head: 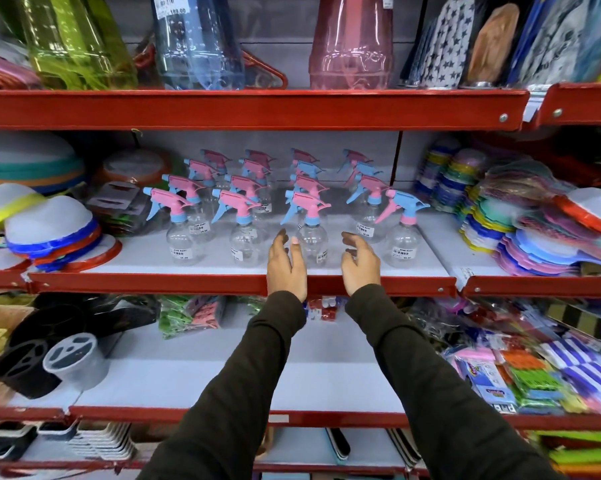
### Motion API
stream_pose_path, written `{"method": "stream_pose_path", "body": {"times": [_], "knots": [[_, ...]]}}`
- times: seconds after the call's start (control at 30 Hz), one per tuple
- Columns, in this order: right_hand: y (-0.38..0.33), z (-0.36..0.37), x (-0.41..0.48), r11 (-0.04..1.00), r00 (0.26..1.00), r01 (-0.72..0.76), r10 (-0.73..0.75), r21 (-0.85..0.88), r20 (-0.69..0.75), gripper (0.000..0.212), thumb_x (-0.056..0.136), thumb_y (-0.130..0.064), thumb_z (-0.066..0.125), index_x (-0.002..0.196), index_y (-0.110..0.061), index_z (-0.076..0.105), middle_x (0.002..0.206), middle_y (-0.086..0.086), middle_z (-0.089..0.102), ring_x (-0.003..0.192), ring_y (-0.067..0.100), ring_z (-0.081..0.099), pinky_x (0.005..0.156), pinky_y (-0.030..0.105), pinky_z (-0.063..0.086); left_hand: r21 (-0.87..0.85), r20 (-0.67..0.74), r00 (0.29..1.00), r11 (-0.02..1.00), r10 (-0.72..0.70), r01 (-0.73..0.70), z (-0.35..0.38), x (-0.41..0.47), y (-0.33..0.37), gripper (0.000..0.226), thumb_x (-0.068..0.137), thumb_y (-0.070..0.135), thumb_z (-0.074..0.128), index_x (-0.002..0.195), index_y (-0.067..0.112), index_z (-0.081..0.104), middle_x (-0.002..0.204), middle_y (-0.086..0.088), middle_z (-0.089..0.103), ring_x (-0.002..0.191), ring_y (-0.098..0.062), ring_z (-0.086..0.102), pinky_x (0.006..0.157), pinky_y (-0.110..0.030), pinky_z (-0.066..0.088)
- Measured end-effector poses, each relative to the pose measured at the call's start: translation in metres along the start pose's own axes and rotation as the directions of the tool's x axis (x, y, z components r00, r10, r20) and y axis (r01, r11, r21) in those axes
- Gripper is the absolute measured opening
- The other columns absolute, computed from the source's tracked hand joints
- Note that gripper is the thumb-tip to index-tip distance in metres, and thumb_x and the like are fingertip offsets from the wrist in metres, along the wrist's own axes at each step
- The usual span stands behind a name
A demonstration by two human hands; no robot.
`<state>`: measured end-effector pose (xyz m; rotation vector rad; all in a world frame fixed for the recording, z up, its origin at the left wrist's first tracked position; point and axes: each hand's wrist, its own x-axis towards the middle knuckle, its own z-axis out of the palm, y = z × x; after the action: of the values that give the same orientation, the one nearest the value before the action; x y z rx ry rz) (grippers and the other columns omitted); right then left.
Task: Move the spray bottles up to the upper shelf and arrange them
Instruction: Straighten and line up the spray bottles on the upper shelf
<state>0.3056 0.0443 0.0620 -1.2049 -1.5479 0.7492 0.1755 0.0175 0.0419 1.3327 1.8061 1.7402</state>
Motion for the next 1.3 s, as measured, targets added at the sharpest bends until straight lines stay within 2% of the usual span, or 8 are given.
{"method": "stream_pose_path", "body": {"times": [0.17, 0.3, 0.43, 0.53, 0.67, 0.77, 0.93, 1.3], "knots": [[0.035, -0.059, -0.009, 1.0, 0.956, 0.023, -0.025, -0.011, -0.294, 0.035, 0.082, 0.009, 0.045, 0.106, -0.009, 0.061, 0.117, 0.014, 0.054, 0.094, 0.017, 0.051, 0.094, 0.031, 0.043, -0.1, -0.016, 0.98, 0.975, 0.198, -0.199, 0.06, -0.049, 0.009, 0.042, 0.103, 0.039, 0.033, 0.129, 0.015, 0.057, 0.125, -0.003, 0.059, 0.117, -0.016, 0.055, 0.104, -0.034, 0.044], [0.035, -0.07, -0.003, 0.999, 0.92, -0.031, 0.039, 0.028, -0.391, 0.039, 0.084, 0.006, 0.047, 0.118, -0.01, 0.054, 0.129, 0.014, 0.041, 0.113, 0.025, 0.046, 0.102, 0.028, 0.036, -0.106, 0.168, 0.959, 0.971, 0.231, -0.215, 0.081, -0.048, 0.027, 0.043, 0.104, 0.036, 0.033, 0.127, 0.014, 0.06, 0.124, -0.007, 0.061, 0.118, -0.019, 0.055, 0.105, -0.032, 0.042], [0.039, -0.091, 0.009, 0.978, 0.933, -0.208, 0.207, 0.028, -0.296, 0.055, 0.091, -0.003, 0.043, 0.144, -0.009, 0.038, 0.154, 0.015, 0.026, 0.144, 0.03, 0.027, 0.118, 0.033, 0.022, -0.045, 0.372, 0.928, 0.999, 0.031, -0.016, 0.108, -0.041, 0.052, 0.051, 0.106, 0.04, 0.031, 0.14, 0.009, 0.052, 0.142, -0.016, 0.054, 0.132, -0.03, 0.048, 0.112, -0.033, 0.034], [0.043, -0.107, 0.019, 0.954, 0.939, -0.301, 0.292, -0.02, -0.183, 0.06, 0.093, -0.007, 0.041, 0.151, -0.008, 0.027, 0.16, 0.014, 0.025, 0.147, 0.029, 0.025, 0.118, 0.034, 0.021, 0.07, 0.505, 0.857, 0.994, -0.107, 0.083, 0.127, -0.035, 0.067, 0.063, 0.106, 0.05, 0.026, 0.152, 0.008, 0.039, 0.155, -0.019, 0.041, 0.142, -0.034, 0.039, 0.117, -0.037, 0.028], [0.042, -0.111, 0.024, 0.942, 0.937, -0.336, 0.331, -0.022, -0.112, 0.056, 0.093, -0.005, 0.04, 0.149, -0.007, 0.034, 0.155, 0.013, 0.036, 0.142, 0.028, 0.036, 0.114, 0.03, 0.027, 0.132, 0.583, 0.784, 0.977, -0.215, 0.169, 0.137, -0.033, 0.071, 0.068, 0.104, 0.056, 0.024, 0.158, 0.015, 0.026, 0.161, -0.016, 0.032, 0.147, -0.034, 0.034, 0.118, -0.037, 0.025], [0.041, -0.109, 0.025, 0.943, 0.94, -0.332, 0.33, -0.005, -0.085, 0.055, 0.093, -0.003, 0.04, 0.148, -0.008, 0.036, 0.153, 0.013, 0.04, 0.14, 0.028, 0.039, 0.114, 0.03, 0.029, 0.127, 0.6, 0.768, 0.974, -0.225, 0.187, 0.135, -0.032, 0.071, 0.066, 0.104, 0.056, 0.025, 0.157, 0.016, 0.03, 0.161, -0.016, 0.033, 0.146, -0.033, 0.034, 0.118, -0.036, 0.024], [0.035, -0.095, 0.024, 0.957, 0.955, -0.288, 0.289, 0.027, -0.068, 0.055, 0.092, -0.005, 0.041, 0.147, -0.011, 0.038, 0.151, 0.011, 0.044, 0.137, 0.026, 0.043, 0.111, 0.03, 0.033, 0.081, 0.532, 0.825, 0.982, -0.188, 0.171, 0.118, -0.03, 0.064, 0.066, 0.103, 0.057, 0.026, 0.146, 0.011, 0.047, 0.15, -0.02, 0.047, 0.135, -0.034, 0.047, 0.111, -0.036, 0.034], [0.034, -0.082, 0.019, 0.96, 0.964, -0.261, 0.254, -0.1, -0.076, 0.045, 0.097, -0.012, 0.043, 0.141, -0.008, 0.045, 0.143, 0.016, 0.051, 0.13, 0.031, 0.049, 0.108, 0.031, 0.036, 0.164, 0.524, 0.821, 0.973, -0.226, 0.163, 0.105, -0.028, 0.053, 0.073, 0.101, 0.063, 0.023, 0.154, 0.014, 0.036, 0.158, -0.017, 0.038, 0.143, -0.033, 0.039, 0.119, -0.041, 0.028]]}}
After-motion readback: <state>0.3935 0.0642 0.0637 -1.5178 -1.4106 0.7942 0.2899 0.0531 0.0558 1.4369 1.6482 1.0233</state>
